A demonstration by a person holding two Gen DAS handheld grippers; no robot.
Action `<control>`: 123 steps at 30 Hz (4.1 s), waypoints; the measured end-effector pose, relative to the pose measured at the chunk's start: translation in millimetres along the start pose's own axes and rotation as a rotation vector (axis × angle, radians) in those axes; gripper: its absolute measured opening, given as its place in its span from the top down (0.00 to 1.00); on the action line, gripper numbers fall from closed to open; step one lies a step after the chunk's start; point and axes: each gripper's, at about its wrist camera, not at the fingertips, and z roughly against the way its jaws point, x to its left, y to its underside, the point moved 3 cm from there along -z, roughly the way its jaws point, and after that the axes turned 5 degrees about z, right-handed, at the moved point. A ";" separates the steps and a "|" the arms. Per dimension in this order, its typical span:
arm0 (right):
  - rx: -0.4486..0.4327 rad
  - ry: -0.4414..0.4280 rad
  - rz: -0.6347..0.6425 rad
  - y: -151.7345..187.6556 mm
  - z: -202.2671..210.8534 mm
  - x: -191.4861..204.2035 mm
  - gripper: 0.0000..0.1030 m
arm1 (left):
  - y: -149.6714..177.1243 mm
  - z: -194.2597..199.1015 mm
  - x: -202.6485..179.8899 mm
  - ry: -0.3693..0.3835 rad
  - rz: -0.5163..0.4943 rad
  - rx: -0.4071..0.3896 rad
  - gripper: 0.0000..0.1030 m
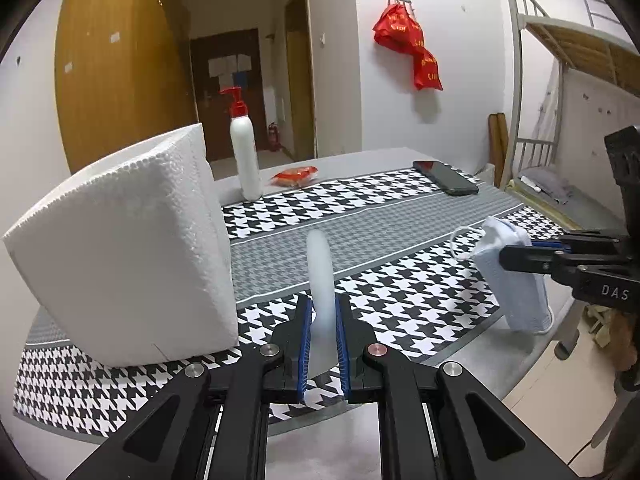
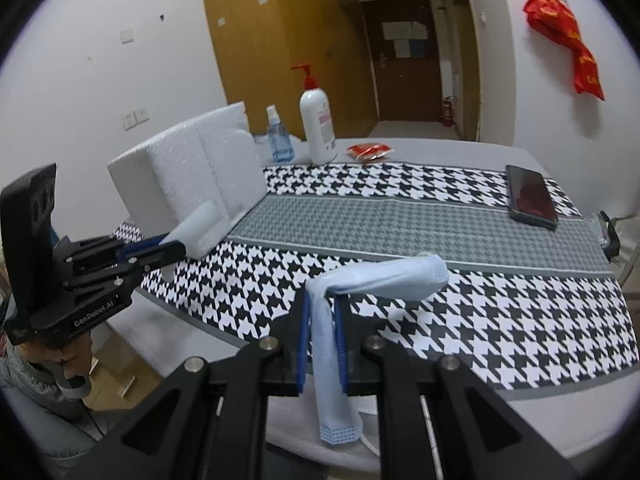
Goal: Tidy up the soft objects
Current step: 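Lift the blue face mask off the runner with the right gripper, then carry the foam tube and face mask over the white foam box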
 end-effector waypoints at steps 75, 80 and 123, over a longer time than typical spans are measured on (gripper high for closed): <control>-0.301 -0.131 0.197 -117.1 12.2 178.9 0.85 | -26.1 159.6 147.2 -0.140 0.132 -0.331 0.88; -0.305 -0.113 0.197 -130.9 6.8 176.9 0.85 | -32.7 157.7 151.2 -0.142 0.127 -0.343 0.88; -0.237 -0.171 0.226 -201.2 -74.6 193.9 0.85 | -54.8 128.5 224.2 -0.241 0.192 -0.306 0.88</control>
